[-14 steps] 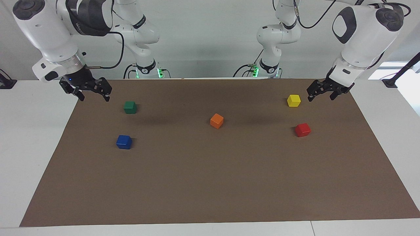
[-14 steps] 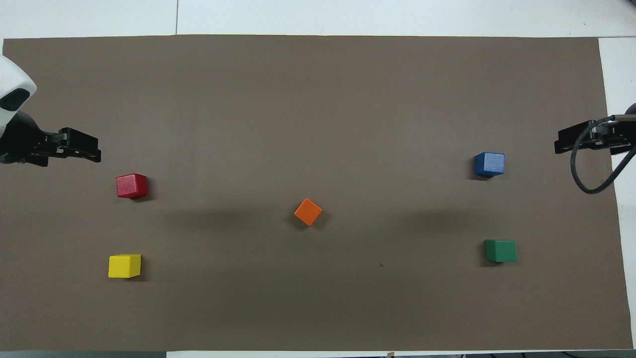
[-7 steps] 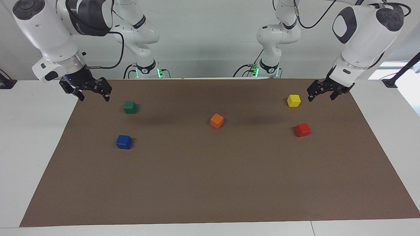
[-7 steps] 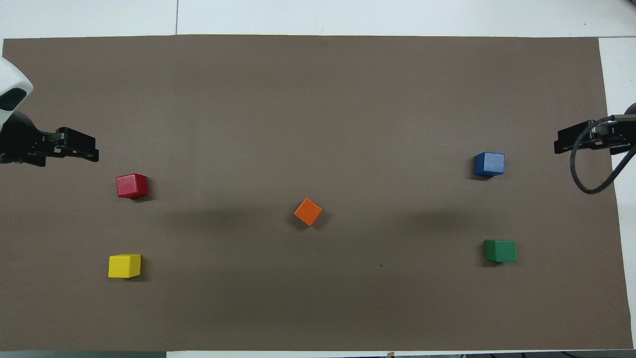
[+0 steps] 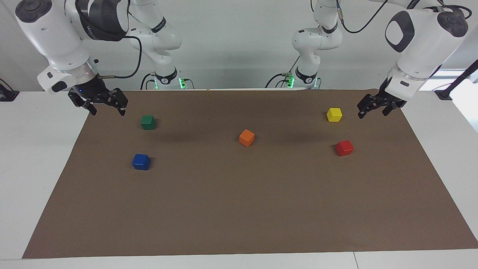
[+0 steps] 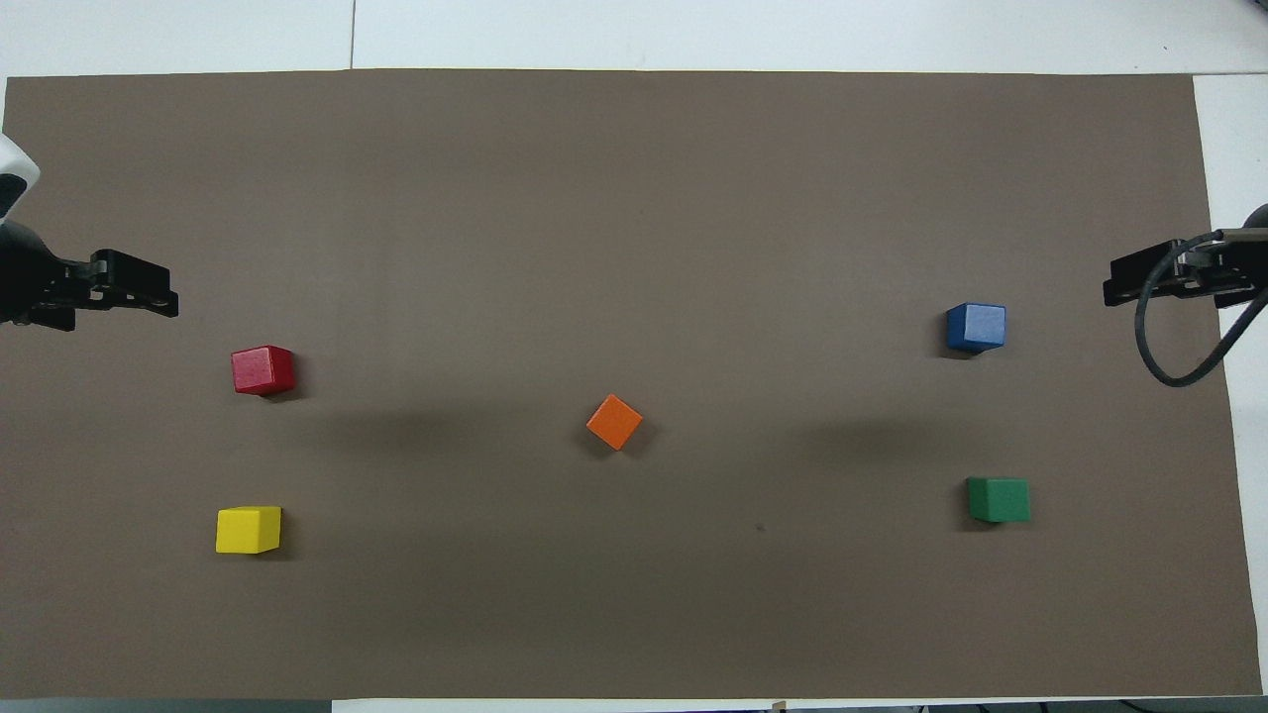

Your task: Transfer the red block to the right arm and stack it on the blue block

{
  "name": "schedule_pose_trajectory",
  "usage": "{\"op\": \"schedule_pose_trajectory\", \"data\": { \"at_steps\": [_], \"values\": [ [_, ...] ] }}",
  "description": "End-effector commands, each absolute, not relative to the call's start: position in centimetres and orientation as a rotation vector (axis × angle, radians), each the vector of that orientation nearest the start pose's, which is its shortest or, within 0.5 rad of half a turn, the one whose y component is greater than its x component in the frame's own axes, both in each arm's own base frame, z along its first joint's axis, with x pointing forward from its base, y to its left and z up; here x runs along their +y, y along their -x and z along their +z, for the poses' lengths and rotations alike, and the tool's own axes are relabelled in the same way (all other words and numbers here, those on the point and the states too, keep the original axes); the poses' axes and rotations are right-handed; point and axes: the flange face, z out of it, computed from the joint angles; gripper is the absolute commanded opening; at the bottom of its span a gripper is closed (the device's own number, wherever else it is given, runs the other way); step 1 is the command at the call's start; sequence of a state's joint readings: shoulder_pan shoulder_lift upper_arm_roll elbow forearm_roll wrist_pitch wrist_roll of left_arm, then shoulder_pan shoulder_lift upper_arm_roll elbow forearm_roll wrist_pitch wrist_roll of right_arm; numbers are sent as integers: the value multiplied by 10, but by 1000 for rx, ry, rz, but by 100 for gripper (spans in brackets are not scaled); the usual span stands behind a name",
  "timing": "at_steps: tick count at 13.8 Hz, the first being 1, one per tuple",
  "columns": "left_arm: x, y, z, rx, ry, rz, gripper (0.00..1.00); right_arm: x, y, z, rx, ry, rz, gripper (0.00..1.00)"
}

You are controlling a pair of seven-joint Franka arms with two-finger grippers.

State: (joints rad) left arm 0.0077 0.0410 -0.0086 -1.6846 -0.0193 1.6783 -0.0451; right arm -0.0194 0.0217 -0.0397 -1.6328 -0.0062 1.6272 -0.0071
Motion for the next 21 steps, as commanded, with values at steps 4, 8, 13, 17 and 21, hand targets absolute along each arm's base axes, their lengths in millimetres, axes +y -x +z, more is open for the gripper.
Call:
{"op": "schedule_pose_trajectory", "data": {
  "at_steps": [4,8,13,17,21],
  "values": [
    [7,-564,488,-99,3139,65,100,-27,-554,588,58,3141,65,100],
    [20,-565,444,-148,3138,77,100,-25,-554,588,51,3135,60,100],
    [26,-561,394,-258,3131,58,100,-16,-553,585,21,3054,63,100],
    [21,-556,369,-338,3125,3,100,-9,-556,578,-69,2887,54,100],
    [17,-543,336,-343,3125,-7,100,8,-558,562,-72,2710,55,100]
  ]
}}
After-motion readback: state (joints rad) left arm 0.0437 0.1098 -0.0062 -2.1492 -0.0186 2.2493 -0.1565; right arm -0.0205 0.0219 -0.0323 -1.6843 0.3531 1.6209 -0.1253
